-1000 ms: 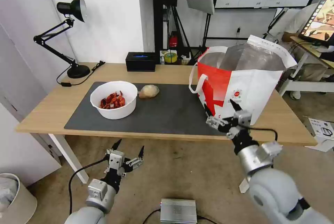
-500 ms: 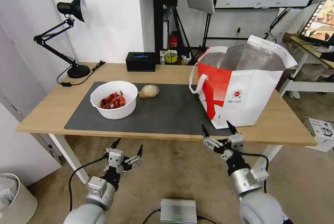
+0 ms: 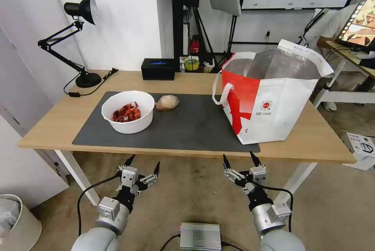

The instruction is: Pick up the trash from the table and place it into the takeout bag.

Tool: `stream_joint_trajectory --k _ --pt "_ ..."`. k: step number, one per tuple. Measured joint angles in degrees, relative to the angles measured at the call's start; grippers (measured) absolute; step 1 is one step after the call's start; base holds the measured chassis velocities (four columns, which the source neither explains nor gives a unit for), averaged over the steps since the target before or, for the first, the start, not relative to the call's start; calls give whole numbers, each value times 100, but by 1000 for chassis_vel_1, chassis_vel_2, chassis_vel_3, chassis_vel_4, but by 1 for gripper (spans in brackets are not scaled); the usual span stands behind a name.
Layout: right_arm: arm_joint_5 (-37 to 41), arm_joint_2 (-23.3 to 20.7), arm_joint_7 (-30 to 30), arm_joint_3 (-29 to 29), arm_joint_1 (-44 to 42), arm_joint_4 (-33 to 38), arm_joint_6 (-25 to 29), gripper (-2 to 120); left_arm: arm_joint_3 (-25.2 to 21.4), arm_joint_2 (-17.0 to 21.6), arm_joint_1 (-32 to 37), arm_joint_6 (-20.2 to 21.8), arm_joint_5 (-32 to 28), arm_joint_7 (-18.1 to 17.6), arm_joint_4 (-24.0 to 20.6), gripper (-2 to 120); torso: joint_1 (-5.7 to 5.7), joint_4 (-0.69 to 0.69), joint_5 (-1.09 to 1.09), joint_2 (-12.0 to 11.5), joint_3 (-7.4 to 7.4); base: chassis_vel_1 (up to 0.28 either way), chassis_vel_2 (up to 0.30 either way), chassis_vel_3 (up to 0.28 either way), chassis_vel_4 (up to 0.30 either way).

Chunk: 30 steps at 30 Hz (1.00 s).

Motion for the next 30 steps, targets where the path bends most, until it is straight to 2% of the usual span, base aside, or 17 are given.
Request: stream_joint_trajectory --k 30 --pt "51 -77 16 -157 225 1 -89 100 -5 -21 -52 0 -10 -1 35 100 0 -1 0 -1 0 0 0 0 0"
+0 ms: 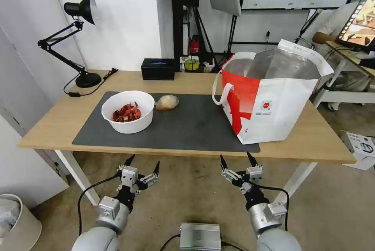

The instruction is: Pick up the trash from the table and place it into the takeout bag.

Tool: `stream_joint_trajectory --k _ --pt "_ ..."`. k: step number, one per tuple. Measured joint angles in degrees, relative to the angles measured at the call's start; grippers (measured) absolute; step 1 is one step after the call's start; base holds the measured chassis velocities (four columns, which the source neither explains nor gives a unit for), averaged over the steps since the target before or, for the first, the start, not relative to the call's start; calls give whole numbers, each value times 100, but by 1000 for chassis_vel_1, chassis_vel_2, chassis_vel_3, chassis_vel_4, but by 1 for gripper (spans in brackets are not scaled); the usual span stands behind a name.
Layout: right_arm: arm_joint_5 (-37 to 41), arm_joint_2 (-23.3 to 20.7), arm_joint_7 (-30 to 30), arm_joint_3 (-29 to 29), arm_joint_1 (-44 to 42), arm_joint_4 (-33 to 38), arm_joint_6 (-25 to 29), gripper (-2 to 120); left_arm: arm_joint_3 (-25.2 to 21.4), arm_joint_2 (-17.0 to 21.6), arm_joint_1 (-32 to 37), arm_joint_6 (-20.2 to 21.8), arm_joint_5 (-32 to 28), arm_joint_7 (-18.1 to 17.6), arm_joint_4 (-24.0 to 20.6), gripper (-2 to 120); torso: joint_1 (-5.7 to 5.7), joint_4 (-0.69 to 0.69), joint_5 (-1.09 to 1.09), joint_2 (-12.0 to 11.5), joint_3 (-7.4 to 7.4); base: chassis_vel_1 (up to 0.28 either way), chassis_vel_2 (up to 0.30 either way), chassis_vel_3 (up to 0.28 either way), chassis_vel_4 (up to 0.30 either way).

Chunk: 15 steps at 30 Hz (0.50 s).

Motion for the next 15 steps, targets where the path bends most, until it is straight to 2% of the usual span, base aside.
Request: stream_joint_trajectory --k 5,7,15 --pt "253 -66 -2 -89 320 50 -132 100 -42 44 0 6 -33 0 -31 100 0 0 0 0 0 0 0 0 0" --pt "628 -145 -72 -186 819 84 -290 100 -98 94 39 18 -59 0 -81 100 0 2 0 0 0 0 0 0 0" --pt "1407 -325 -266 -235 1602 98 -693 100 -72 175 17 46 -78 -4 -61 100 0 1 0 0 0 0 0 0 0"
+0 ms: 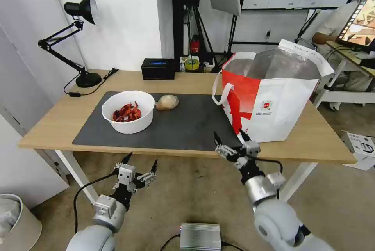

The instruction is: Pick up the trash from the table and place it into the takeout bag.

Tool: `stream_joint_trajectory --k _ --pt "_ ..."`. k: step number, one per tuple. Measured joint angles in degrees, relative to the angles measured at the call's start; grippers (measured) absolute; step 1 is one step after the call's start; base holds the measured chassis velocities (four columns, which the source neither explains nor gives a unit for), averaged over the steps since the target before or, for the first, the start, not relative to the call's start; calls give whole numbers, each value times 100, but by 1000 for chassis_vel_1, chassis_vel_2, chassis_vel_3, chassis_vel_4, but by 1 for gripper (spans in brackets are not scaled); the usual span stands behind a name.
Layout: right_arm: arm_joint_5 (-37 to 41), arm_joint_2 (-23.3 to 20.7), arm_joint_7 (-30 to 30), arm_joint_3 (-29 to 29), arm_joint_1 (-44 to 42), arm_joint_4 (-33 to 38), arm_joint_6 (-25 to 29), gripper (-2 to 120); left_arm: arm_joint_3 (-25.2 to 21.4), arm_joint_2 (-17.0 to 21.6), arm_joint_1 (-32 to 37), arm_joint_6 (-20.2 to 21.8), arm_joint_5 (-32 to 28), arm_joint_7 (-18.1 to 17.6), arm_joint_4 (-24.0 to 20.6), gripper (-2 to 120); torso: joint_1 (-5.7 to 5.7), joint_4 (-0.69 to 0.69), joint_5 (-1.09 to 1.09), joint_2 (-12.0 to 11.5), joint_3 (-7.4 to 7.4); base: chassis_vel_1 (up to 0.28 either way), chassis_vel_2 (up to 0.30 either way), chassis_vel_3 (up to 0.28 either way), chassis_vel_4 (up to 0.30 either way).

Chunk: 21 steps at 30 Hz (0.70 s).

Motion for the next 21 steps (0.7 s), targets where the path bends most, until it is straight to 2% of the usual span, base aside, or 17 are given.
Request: stream_joint_trajectory --k 4,6,9,15,21 --pt "236 -65 -59 -112 389 -115 -133 100 -29 -15 21 1 2 -1 0 100 0 0 1 0 0 0 0 0 0" --pt "510 -102 -102 -372 1014 -388 -303 100 -51 -53 57 1 30 -3 -2 100 0 0 0 0 0 0 0 0 0" --pt "741 -80 -112 -631 1473 -673 -421 100 -63 -94 98 1 66 -4 -9 100 0 1 -1 0 0 0 0 0 0" --pt "1156 142 -55 -1206 2336 -1312 -681 100 -72 -199 224 -6 169 -5 -14 100 0 0 0 0 0 0 0 0 0" --pt "1357 498 -67 -1745 3437 -2290 -1035 100 -143 -261 341 -23 216 -3 -62 100 1 1 0 0 0 0 0 0 0"
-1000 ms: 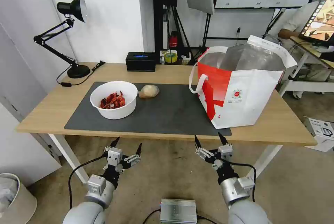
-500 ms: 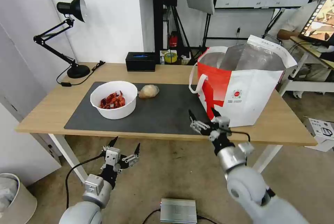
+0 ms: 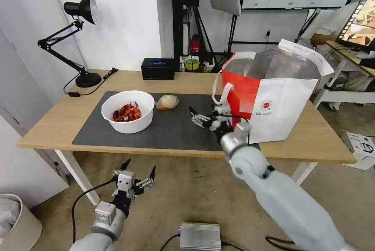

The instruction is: Pick up the trash from the table and place it into the takeout bag.

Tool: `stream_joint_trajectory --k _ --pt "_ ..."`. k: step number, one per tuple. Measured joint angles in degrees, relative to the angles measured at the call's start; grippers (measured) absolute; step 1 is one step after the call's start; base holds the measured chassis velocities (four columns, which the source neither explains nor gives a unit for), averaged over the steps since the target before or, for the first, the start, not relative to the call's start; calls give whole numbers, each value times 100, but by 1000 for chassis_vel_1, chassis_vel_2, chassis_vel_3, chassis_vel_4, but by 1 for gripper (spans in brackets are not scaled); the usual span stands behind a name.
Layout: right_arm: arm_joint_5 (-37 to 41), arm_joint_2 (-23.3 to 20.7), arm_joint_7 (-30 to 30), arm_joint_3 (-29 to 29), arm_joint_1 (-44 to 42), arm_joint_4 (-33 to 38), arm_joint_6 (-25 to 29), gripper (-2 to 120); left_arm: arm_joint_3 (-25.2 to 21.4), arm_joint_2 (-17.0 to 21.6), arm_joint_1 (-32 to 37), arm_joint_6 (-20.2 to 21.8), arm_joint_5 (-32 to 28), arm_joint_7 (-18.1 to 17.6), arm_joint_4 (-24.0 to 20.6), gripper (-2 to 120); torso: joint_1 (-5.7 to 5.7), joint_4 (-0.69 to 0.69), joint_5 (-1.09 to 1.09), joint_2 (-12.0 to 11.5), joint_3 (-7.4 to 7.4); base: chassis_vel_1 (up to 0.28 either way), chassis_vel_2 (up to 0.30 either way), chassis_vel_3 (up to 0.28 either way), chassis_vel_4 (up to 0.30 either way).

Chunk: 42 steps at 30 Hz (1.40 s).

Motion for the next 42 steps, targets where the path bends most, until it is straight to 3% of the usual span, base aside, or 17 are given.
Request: stream_joint_trajectory --k 9,19,42 --pt "55 718 -261 -404 1051 -1562 -129 100 -26 -24 9 -19 3 4 43 100 0 1 0 1 0 0 0 0 0" --pt "-159 1431 -611 -461 1612 -2901 -160 100 12 -12 -2 -84 30 11 165 100 0 0 0 1 0 0 0 0 0" --pt "-423 2069 -1151 -416 2245 -4050 -468 100 83 -6 -73 -87 20 14 222 100 -1 0 1 1 0 0 0 0 0"
